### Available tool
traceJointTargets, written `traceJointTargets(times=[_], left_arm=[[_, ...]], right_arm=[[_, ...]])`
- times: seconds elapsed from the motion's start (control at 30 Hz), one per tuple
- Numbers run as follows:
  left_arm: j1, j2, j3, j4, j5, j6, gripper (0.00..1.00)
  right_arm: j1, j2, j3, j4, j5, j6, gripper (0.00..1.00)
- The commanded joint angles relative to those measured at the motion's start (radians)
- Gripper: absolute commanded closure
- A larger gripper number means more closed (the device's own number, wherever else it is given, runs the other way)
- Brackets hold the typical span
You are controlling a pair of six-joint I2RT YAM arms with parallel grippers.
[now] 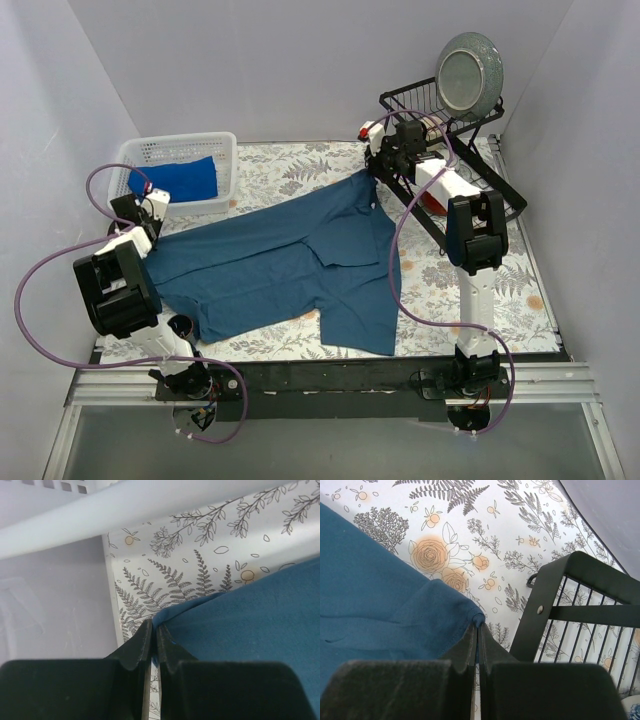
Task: Roll the t-shirts
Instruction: Fold the T-shirt at the center of the board.
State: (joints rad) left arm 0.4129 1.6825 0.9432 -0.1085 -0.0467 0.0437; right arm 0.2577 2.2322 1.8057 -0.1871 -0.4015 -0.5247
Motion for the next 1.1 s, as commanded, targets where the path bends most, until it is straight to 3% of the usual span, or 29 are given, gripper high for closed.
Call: traceJointTargets(times=[0.0, 0.03, 0.1, 0.17, 0.2, 0.33, 0.53, 0.63, 0.67, 0.73, 0.8, 0.87, 0.9, 1.07], left_arm=[[0.020, 0.002, 0.040, 0.061, -0.044, -0.008, 1.00], [0.021, 0.002, 0.040, 0.061, -0.045, -0.008, 1.00], [0.027, 0.000, 0.042, 0.058, -0.047, -0.013, 0.92], [0.029, 0.000, 0.045, 0.056, -0.050, -0.022, 0.70], [0.029, 0.000, 0.045, 0.055, -0.050, -0.025, 0.66], [0.030, -0.012, 0.052, 0.047, -0.042, -0.039, 0.51], [0.029, -0.096, 0.112, -0.054, -0.009, -0.117, 0.42], [0.035, -0.213, 0.164, -0.236, 0.146, -0.087, 0.40], [0.038, -0.242, 0.178, -0.385, 0.292, -0.065, 0.39], [0.044, -0.312, 0.245, -0.572, 0.420, 0.040, 0.38], [0.044, -0.326, 0.297, -0.874, 0.519, 0.132, 0.38], [0.044, -0.336, 0.330, -1.145, 0.539, 0.220, 0.40], [0.044, -0.345, 0.318, -1.201, 0.524, 0.252, 0.41], [0.046, -0.476, 0.171, -1.275, 0.467, 0.324, 0.40]], right_arm=[[0.006, 0.032, 0.037, 0.064, 0.093, -0.032, 0.99], [0.008, 0.032, 0.031, 0.078, 0.110, -0.032, 0.99], [0.015, 0.030, 0.026, 0.090, 0.153, -0.032, 0.81], [0.017, 0.024, 0.015, 0.109, 0.179, -0.028, 0.63], [0.020, 0.021, 0.014, 0.116, 0.187, -0.024, 0.60], [0.032, -0.006, 0.001, 0.129, 0.207, -0.006, 0.52], [0.048, -0.094, -0.032, 0.023, 0.129, 0.002, 0.52], [0.049, -0.167, -0.094, -0.066, 0.063, 0.009, 0.51], [0.049, -0.193, -0.121, -0.078, 0.032, 0.009, 0.51], [0.048, -0.256, -0.199, -0.116, 0.004, 0.017, 0.51], [0.049, -0.281, -0.229, -0.182, -0.023, 0.035, 0.51], [0.046, -0.284, -0.221, -0.228, -0.043, 0.051, 0.51], [0.045, -0.283, -0.217, -0.251, -0.051, 0.057, 0.51], [0.041, -0.322, -0.272, -0.226, -0.089, 0.074, 0.50]])
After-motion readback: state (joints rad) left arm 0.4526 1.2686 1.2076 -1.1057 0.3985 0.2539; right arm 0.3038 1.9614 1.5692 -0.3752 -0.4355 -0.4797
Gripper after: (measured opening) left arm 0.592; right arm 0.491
